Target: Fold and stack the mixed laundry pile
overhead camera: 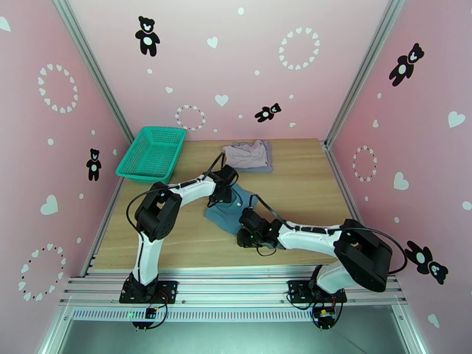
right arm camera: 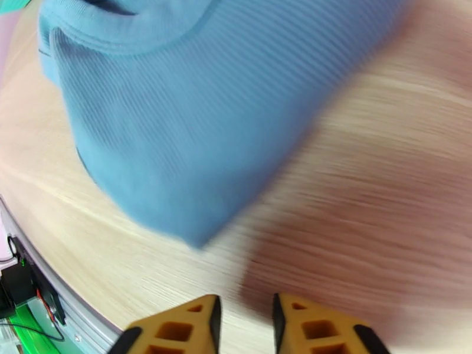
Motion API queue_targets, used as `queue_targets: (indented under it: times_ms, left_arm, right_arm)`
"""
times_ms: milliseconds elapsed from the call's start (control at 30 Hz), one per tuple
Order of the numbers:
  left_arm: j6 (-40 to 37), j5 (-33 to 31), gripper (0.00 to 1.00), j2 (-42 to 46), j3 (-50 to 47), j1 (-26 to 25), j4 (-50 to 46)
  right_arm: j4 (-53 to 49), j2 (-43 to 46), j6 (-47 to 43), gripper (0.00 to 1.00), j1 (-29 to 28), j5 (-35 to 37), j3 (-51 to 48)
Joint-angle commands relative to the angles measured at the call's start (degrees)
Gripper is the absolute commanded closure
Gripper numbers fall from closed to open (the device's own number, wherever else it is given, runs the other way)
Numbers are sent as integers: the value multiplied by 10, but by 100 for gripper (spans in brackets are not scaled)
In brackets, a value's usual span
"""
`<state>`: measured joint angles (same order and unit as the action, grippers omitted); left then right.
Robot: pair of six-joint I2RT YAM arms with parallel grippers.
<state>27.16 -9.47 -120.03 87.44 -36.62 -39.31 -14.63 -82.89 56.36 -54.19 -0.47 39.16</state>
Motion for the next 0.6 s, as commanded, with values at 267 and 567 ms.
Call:
queue_targets:
  times_ms: [267, 567]
  left_arm:
    - [-72, -152, 37, 82, 165, 13, -159]
    - [151, 37, 22, 271, -62, -19, -126]
  right_arm:
    - [-243, 99, -311, 38, 179, -45, 179]
    - [-244, -142, -550, 24, 315, -222, 365]
